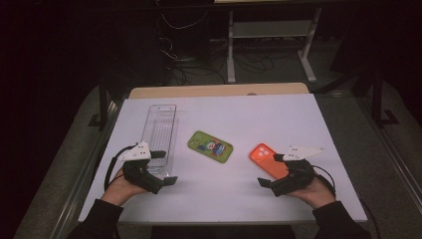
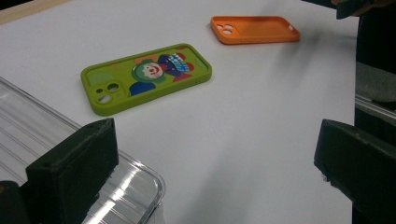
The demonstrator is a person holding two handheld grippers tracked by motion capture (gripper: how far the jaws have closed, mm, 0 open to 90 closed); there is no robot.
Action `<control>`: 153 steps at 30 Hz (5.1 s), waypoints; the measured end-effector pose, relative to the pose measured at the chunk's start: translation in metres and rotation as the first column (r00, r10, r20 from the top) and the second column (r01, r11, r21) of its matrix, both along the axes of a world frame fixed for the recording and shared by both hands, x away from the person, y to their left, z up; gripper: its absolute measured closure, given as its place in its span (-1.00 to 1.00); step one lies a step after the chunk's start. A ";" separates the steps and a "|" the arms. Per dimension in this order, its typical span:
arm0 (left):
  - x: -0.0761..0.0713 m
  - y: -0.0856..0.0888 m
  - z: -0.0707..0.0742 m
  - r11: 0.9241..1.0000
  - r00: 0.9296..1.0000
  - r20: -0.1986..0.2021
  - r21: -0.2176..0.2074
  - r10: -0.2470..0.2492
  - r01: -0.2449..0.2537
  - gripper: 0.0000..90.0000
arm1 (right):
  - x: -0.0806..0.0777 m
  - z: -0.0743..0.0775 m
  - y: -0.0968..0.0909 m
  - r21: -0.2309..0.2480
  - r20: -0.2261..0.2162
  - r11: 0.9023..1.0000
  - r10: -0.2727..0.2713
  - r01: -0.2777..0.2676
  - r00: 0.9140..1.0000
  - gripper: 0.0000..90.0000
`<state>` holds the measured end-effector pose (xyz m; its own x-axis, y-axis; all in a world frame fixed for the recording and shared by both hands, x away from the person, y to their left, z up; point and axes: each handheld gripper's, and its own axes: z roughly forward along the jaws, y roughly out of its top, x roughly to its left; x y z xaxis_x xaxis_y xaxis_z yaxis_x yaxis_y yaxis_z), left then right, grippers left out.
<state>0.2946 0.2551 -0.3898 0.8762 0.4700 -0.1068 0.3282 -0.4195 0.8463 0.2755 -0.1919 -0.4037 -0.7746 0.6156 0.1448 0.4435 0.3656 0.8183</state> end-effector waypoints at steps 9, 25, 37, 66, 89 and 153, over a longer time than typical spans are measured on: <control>0.002 -0.004 0.004 1.000 1.000 -0.004 -0.018 -0.015 0.015 -1.00 | 0.002 0.003 -0.001 0.001 0.005 1.000 -0.005 0.005 1.000 -1.00; 0.014 -0.036 0.012 0.996 0.997 -0.018 -0.054 -0.078 0.077 -1.00 | 0.018 0.012 -0.010 -0.023 0.022 0.996 -0.082 0.083 0.996 -1.00; 0.017 -0.067 0.011 0.990 0.990 -0.035 -0.039 -0.138 0.137 -1.00 | 0.042 0.019 -0.016 -0.029 0.026 0.991 -0.131 0.131 0.991 -1.00; 0.011 -0.122 -0.017 0.973 0.971 -0.067 0.006 -0.229 0.229 -1.00 | 0.098 0.015 -0.017 -0.114 -0.040 0.974 -0.200 0.194 0.979 -0.49; 0.013 -0.122 -0.021 0.975 0.972 -0.079 0.000 -0.223 0.223 -1.00 | 0.105 -0.017 0.018 -0.228 -0.181 0.974 -0.045 0.002 0.983 0.96; 0.018 -0.115 -0.020 0.977 0.975 -0.076 0.012 -0.211 0.212 -1.00 | 0.022 -0.012 -0.001 -0.053 -0.065 0.994 -0.096 0.092 0.993 -0.93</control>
